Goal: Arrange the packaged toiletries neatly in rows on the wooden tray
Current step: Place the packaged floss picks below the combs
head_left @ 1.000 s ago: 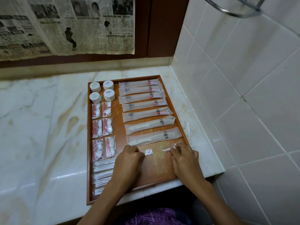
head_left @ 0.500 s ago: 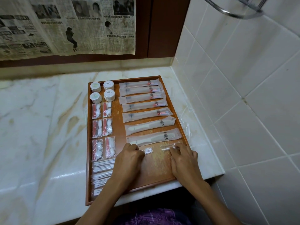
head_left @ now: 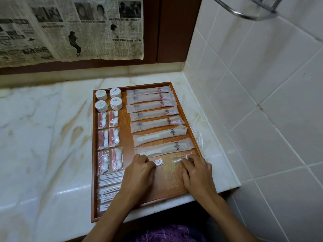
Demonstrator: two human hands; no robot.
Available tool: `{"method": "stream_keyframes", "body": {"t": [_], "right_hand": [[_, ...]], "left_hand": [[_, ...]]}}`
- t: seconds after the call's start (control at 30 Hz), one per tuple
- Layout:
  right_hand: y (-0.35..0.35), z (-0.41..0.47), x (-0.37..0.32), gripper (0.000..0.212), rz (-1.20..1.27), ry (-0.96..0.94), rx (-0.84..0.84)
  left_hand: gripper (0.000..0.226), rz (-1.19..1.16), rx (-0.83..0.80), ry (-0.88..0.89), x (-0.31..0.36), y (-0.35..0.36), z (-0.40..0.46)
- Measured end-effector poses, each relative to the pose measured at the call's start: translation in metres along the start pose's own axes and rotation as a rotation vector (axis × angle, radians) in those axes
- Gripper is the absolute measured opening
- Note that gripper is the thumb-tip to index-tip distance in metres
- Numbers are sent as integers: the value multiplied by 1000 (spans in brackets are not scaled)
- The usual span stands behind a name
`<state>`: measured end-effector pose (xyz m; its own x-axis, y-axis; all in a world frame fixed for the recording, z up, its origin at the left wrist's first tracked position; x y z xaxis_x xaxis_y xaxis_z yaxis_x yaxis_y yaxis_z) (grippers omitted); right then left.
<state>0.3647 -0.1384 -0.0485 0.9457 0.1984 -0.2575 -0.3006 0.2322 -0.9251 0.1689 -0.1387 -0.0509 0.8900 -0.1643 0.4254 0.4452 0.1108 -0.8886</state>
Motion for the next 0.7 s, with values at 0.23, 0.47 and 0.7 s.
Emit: {"method": "stream_keyframes", "body": {"t": [0.23, 0.47, 0.7], "right_hand": [[-3, -3, -5, 21, 51, -1, 56], [4, -2, -16, 26, 64, -53, 69], [12, -4, -15, 26, 65, -55, 65]], "left_hand": [[15, 7, 65, -14, -4, -5, -3], [8, 24, 343, -185, -42, -49, 2], [21, 63, 543, -613, -159, -97, 19]]}}
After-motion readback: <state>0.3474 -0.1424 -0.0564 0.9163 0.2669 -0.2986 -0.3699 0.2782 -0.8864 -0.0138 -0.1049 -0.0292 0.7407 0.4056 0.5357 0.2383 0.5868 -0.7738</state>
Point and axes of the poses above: each hand's wrist, its own z-axis towards the middle knuckle, its own y-axis out of the palm, x = y × z, the point moved 4 cm from there along z, towards the middle knuckle, and after that the axes turned 9 degrees about x, right-handed, at the moved point
